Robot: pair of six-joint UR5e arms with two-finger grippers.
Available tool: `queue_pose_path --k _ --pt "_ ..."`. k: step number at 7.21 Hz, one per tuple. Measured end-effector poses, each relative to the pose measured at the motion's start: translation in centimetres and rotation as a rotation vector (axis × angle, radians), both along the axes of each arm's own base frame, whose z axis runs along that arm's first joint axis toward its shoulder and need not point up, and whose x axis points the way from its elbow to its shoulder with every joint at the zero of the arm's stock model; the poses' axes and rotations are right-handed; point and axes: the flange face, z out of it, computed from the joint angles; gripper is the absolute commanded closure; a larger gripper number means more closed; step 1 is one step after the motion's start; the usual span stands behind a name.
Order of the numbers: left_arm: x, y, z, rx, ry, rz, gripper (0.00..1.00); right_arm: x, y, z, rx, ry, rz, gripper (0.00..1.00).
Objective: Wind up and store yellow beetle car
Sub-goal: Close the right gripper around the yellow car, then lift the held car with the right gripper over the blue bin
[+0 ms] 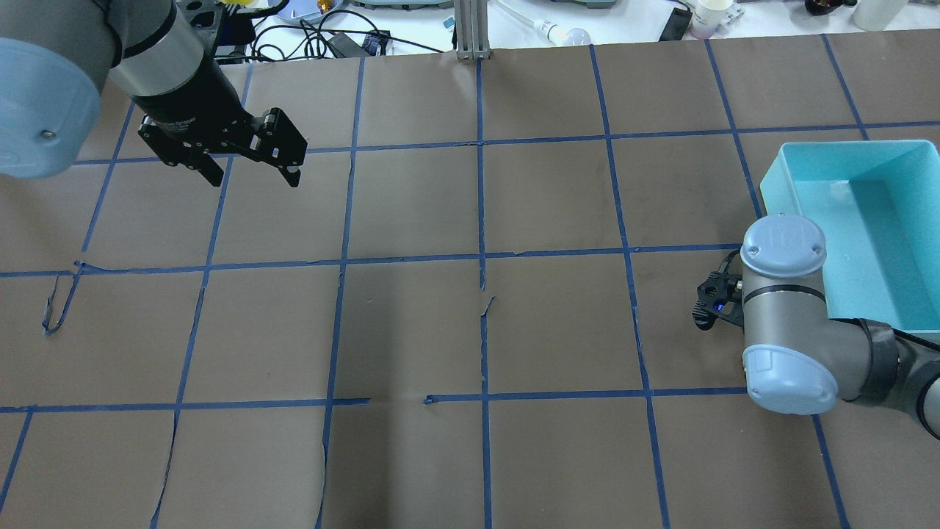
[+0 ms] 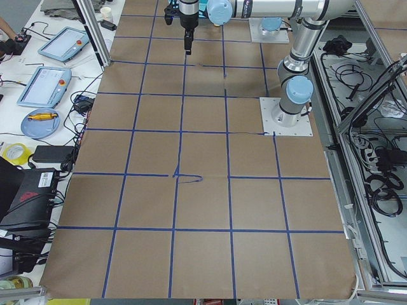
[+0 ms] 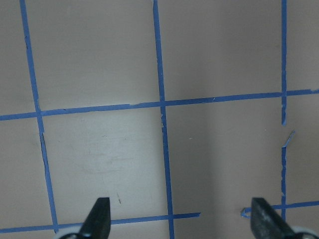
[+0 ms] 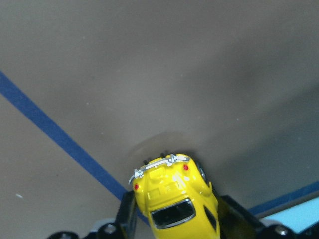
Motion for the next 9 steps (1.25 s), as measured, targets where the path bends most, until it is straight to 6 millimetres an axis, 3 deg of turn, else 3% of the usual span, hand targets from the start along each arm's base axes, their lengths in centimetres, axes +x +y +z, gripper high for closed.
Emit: queue_pose_path --k 7,9 --pt "0.2 -0.1 0.1 -0.002 0.0 0.0 0.0 1.2 -2.8 2.3 -0.09 -0.081 -0.103 1.0" --pt "0.3 -0.1 0.1 -0.003 0.001 0.002 0.0 2.4 -4.9 5.9 -0.089 -0.086 -0.11 1.0"
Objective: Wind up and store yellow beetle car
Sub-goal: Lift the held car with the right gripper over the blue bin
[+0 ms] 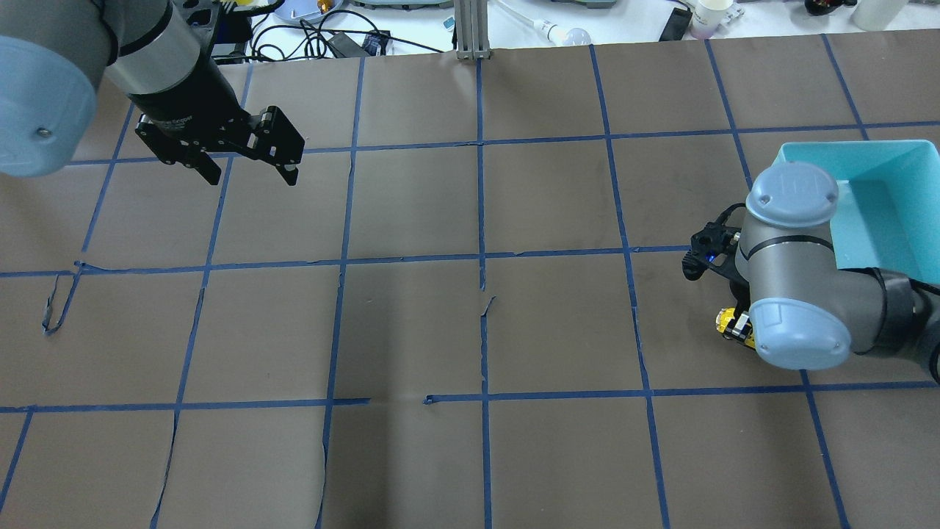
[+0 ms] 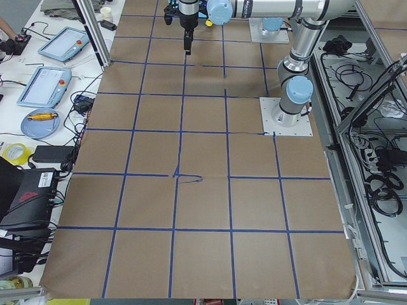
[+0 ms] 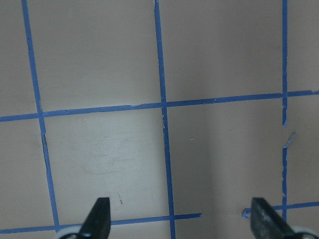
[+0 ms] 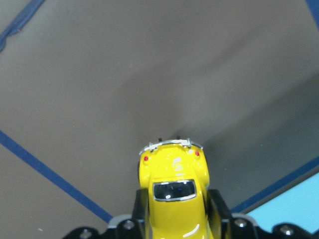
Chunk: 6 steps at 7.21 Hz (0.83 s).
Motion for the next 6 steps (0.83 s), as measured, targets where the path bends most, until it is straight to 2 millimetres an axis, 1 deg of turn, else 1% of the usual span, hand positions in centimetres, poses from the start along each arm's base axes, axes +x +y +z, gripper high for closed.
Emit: queue_pose_path --k 2,3,4,5,6 --pt "0.1 0.0 0.0 -0.001 0.0 0.0 0.0 0.8 -2.5 5.4 0.004 -0.008 -0.015 1.0" --pt "0.1 0.0 0.1 -0.002 0.0 0.0 0.0 0.6 -3.9 8.9 -0.018 -0.005 -0.018 1.0" --pt "0.1 0.0 0.1 -0.002 0.0 0.0 0.0 0.1 -5.9 13.5 -0.049 0.001 -0.02 1.0" --pt "0.1 0.0 0.1 -0.002 -0.001 0.0 0.0 -0.8 -7.5 18.1 -0.073 0.009 -0.018 1.0" --pt "0.1 0.0 0.1 -0.002 -0.001 0.0 0.0 -2.9 -8.7 21.3 -0.086 0.014 -0.033 1.0"
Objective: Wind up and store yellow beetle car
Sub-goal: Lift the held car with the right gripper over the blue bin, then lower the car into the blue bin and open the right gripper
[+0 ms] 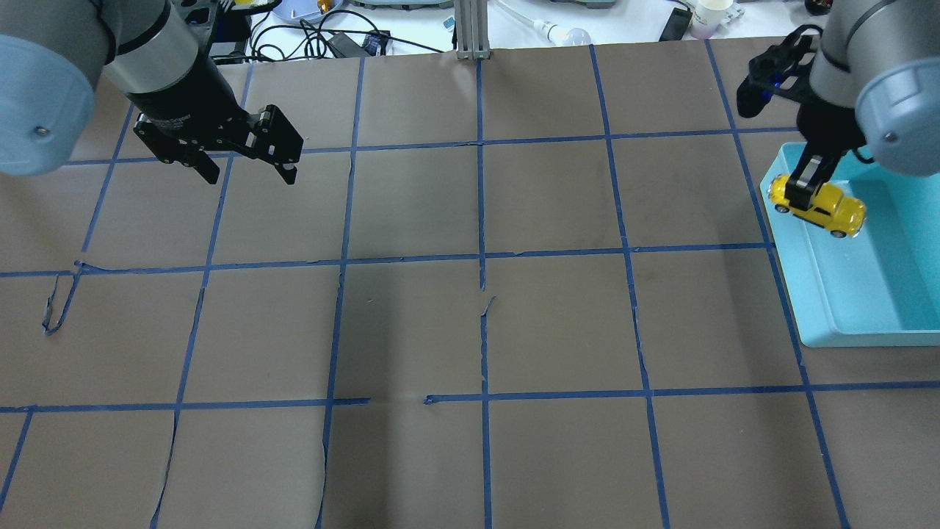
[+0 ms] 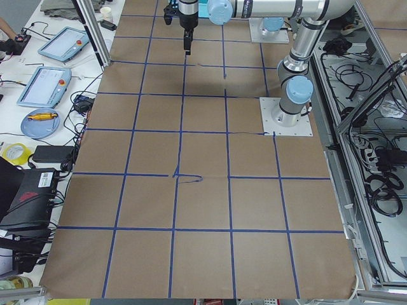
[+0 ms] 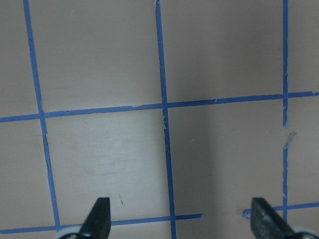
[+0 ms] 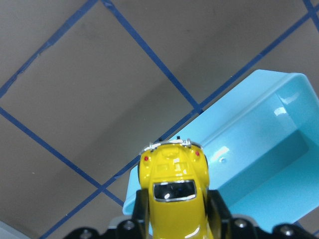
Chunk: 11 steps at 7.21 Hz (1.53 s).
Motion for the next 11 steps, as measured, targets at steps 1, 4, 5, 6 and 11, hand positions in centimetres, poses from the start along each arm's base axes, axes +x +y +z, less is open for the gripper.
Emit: queue_pose_path --k 1,4,5,6,11 --pt "0.0 0.0 0.0 -0.001 0.0 0.0 0.0 -4.1 -0.7 0.8 0.009 -0.006 -0.03 1.0" --pt "0.0 0.0 0.3 -0.005 0.001 0.0 0.0 -15.5 -4.1 -5.5 0.044 -0.056 -0.083 1.0" --pt "0.0 0.0 0.4 -0.006 0.0 0.002 0.0 -16.6 -4.9 -7.6 0.039 -0.073 -0.153 1.0" --pt "0.0 0.0 0.4 -0.007 0.0 0.005 0.0 -17.1 -5.6 -9.7 0.031 -0.094 -0.261 1.0" --pt "0.0 0.0 0.4 -0.007 0.0 0.009 0.0 -19.6 -7.2 -19.8 0.123 -0.111 -0.553 1.0"
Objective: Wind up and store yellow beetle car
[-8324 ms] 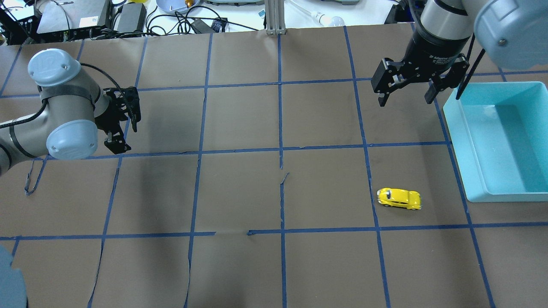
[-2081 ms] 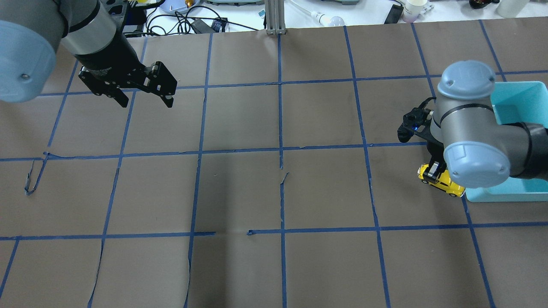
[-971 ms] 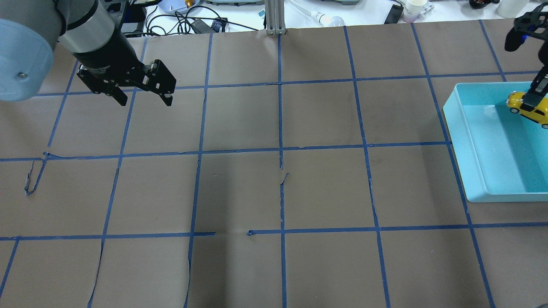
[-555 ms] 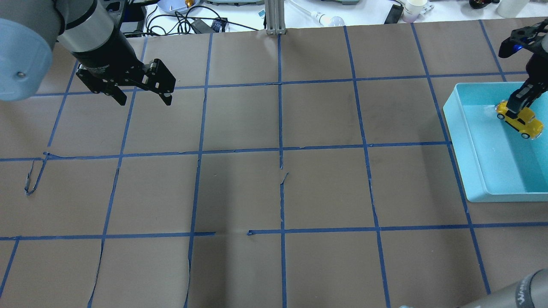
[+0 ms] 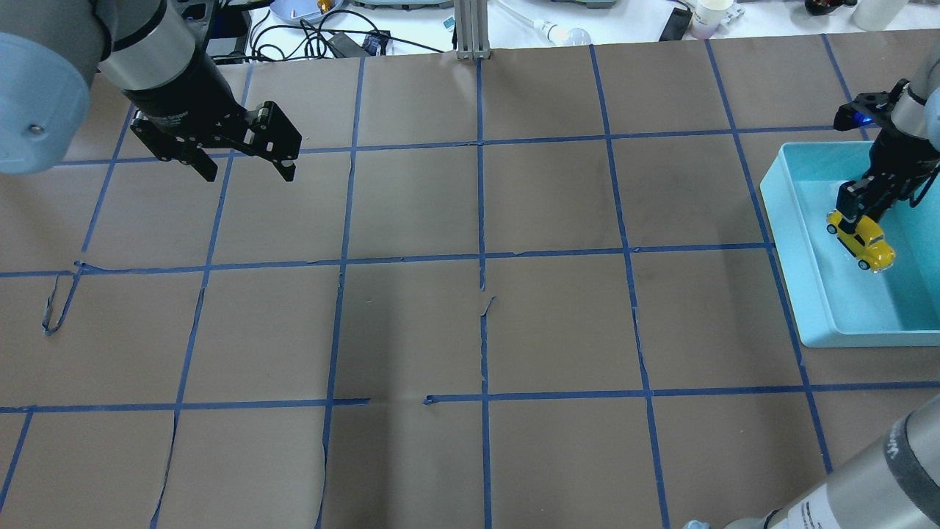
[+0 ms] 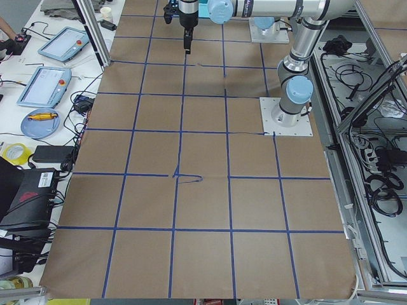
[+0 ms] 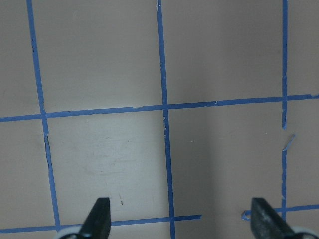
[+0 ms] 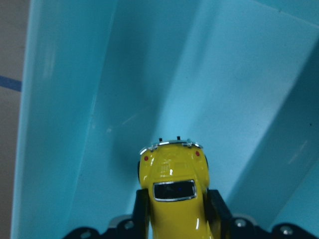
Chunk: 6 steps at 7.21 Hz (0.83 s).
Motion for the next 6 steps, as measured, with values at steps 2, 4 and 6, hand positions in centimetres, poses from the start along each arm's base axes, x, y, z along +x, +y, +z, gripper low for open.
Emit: queue_pose_path --k 2,4,6 --pt "0.0 0.0 0.1 -0.001 -0.001 0.0 0.0 -0.5 -0.5 -2.8 0.022 -0.004 -0.015 0.11" --pt "0.0 0.0 0.1 -0.002 -0.001 0.001 0.0 -0.6 -0.5 -3.0 0.025 0.003 -0.033 0.0" --pt "0.0 0.1 0.1 -0.002 -0.001 0.0 0.0 -0.5 0.2 0.0 0.01 0.028 -0.035 0.0"
